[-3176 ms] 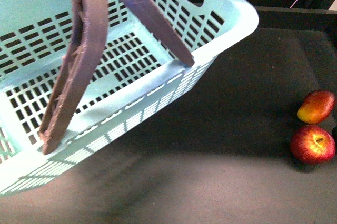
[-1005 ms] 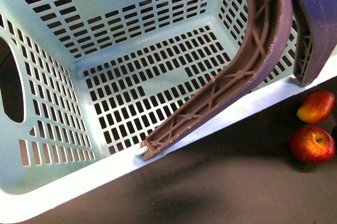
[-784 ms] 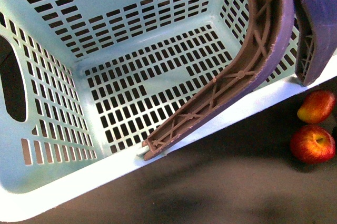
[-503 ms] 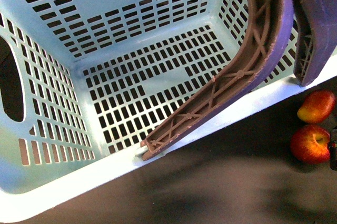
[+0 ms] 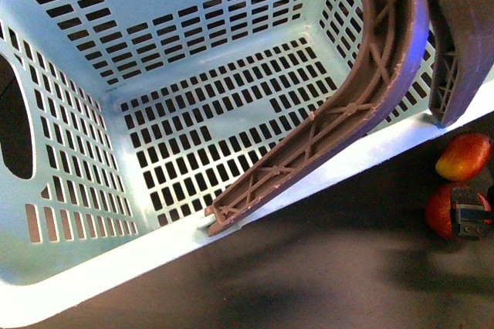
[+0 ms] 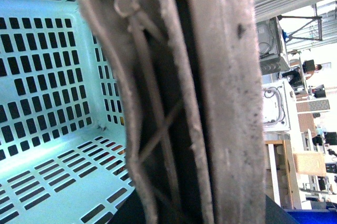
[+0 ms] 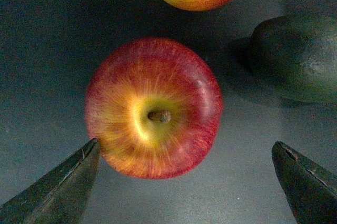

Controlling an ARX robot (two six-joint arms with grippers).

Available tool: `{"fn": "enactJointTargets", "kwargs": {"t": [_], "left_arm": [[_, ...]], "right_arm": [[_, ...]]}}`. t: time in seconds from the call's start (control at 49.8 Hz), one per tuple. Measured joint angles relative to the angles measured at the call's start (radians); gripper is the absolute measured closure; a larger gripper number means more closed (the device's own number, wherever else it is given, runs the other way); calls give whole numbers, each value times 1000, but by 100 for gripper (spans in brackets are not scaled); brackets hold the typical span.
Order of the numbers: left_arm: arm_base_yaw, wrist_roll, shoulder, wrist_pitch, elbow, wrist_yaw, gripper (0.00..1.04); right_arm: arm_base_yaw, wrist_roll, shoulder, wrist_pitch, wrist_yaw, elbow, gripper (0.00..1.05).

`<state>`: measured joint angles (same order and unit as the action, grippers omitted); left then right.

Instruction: Pick apple with right arm and hold basket with left

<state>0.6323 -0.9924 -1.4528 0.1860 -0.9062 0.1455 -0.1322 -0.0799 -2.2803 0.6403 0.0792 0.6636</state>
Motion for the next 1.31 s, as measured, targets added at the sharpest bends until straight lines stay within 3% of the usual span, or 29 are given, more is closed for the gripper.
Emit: {"fn": "enactJointTargets", "kwargs": {"t": [1.166,1.307], "left_arm": [[0,0,0,0,0,0,90],[0,0,0,0,0,0,90]], "right_arm": [[31,6,-176,-115,-20,201,9],[31,11,-180,-113,-19,201,21]]}}
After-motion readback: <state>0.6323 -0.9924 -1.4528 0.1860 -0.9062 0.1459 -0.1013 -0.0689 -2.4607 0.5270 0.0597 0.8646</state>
